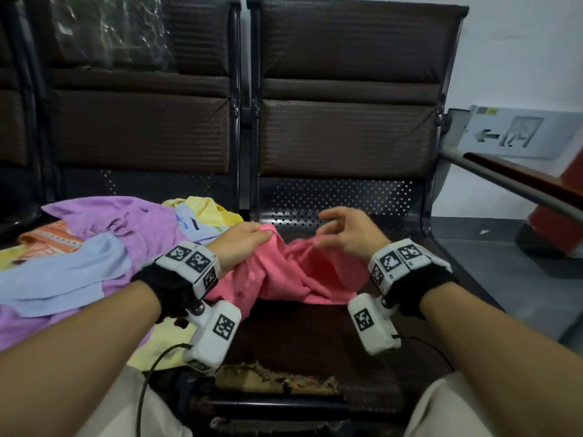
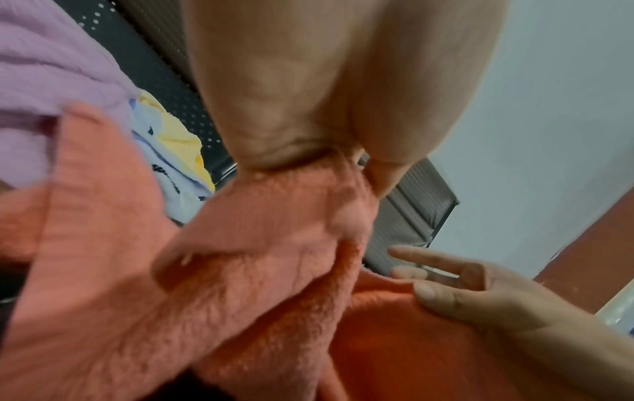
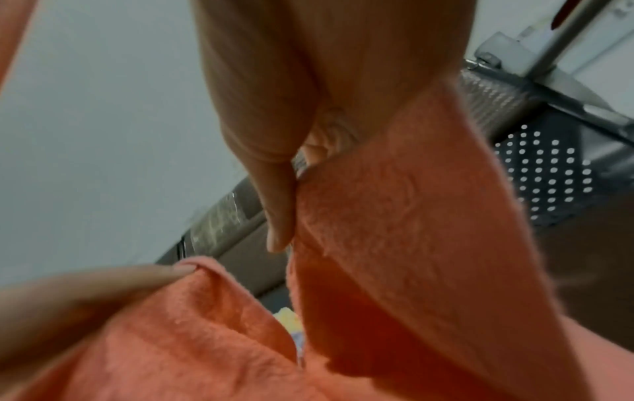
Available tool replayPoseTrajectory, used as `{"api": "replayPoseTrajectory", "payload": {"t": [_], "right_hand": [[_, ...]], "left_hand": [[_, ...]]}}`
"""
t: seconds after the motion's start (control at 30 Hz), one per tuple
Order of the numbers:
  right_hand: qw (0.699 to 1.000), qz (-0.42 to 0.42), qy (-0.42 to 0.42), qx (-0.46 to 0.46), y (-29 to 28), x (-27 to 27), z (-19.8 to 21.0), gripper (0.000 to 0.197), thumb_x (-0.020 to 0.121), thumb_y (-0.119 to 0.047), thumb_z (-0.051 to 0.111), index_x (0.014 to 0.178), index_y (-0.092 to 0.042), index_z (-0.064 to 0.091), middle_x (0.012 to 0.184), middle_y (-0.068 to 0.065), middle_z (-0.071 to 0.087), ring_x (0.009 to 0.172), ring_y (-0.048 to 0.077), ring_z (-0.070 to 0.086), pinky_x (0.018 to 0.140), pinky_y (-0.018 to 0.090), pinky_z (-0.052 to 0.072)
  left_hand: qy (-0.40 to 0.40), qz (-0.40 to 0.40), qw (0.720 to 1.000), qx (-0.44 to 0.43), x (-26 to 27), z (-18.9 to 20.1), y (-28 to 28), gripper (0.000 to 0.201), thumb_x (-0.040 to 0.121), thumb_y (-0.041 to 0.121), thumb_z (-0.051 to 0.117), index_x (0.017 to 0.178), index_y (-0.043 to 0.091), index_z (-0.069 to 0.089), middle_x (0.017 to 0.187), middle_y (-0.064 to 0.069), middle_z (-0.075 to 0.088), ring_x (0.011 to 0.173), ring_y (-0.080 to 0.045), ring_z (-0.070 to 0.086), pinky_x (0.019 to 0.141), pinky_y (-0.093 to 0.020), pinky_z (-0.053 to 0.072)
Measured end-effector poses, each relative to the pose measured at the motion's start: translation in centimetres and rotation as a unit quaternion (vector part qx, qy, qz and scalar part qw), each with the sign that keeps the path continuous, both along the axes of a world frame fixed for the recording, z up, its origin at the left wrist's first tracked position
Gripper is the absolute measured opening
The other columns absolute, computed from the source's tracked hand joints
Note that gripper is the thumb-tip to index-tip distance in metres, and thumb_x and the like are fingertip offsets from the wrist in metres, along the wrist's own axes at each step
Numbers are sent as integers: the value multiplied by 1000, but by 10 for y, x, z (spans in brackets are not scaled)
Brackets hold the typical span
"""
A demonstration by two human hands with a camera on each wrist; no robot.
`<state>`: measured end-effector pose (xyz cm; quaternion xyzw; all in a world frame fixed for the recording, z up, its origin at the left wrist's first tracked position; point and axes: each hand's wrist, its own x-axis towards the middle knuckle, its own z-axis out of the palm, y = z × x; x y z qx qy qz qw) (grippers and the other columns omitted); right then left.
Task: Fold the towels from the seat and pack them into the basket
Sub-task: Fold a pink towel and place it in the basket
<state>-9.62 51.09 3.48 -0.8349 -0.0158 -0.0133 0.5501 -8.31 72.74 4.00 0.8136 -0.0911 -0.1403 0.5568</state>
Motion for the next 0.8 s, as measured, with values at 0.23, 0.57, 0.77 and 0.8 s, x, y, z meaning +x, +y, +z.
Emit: {"api": "replayPoseTrajectory", "payload": {"t": [0.23, 0.57, 0.77, 0.8], "right_hand": [[888, 90, 158, -422, -19, -13, -25, 66, 59, -43, 85, 113, -18, 56, 99, -1, 65, 90, 17, 59, 79, 26, 47], [909, 68, 26, -411, -19, -11, -8, 15, 92, -26, 58, 96, -12, 62, 95, 4, 66, 86, 18, 59, 72, 26, 43], [991, 15, -97, -93, 32, -5, 12, 13, 95, -21, 51, 105, -28, 56, 84, -7, 60, 76, 7, 55, 78, 31, 44], [992, 33, -77, -91, 37, -5, 11, 15, 94, -25, 54, 108, -27, 57, 92, -4, 63, 83, 10, 58, 83, 31, 47]], "left_hand": [[-40, -15, 991, 126, 11, -20, 2, 22, 94, 9, 45, 74, 3, 54, 73, -13, 48, 69, -23, 46, 63, -33, 37], [-101, 56, 973, 198, 26, -19, 23, 30, 97, 24, 45, 91, 2, 66, 99, -15, 65, 99, -29, 58, 81, -31, 41], [-83, -24, 995, 52, 16, -6, 13, 28, 98, 29, 45, 76, 17, 57, 67, -5, 55, 65, -22, 53, 51, -25, 40], [-81, -37, 996, 23, 14, -3, 11, 27, 97, 31, 46, 77, 19, 58, 60, -3, 53, 52, -22, 51, 42, -23, 38]]}}
